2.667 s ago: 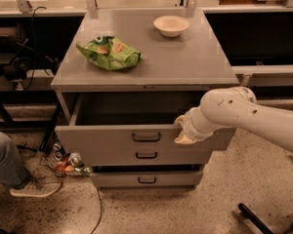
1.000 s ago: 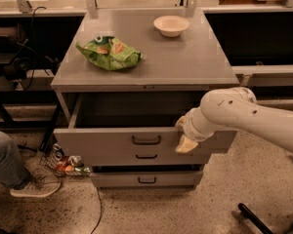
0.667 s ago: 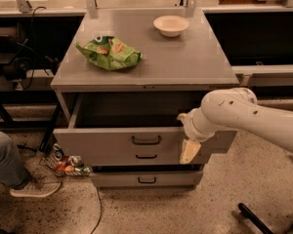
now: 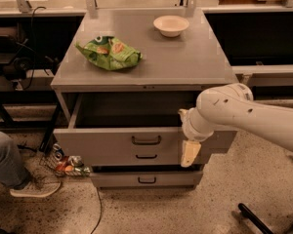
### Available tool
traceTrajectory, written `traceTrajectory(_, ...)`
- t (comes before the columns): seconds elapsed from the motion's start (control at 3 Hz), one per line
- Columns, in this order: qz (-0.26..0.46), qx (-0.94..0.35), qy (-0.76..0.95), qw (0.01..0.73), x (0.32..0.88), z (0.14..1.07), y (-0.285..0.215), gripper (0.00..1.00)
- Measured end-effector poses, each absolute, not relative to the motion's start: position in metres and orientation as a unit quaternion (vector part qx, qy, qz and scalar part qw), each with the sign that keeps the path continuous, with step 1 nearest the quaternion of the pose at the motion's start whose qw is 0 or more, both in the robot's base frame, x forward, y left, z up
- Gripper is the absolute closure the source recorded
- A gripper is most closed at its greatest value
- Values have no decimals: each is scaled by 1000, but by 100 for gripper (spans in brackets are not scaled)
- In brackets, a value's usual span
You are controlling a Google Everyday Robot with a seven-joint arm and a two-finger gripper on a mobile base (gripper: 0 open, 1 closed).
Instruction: Open top drawer
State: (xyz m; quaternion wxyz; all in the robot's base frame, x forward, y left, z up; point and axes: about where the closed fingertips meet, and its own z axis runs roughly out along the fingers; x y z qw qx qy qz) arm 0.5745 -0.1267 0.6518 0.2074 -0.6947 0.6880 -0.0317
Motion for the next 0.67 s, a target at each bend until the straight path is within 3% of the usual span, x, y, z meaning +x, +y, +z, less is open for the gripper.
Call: traceTrajectory(0.67,-17,-689,712,135,552,648,-143,0)
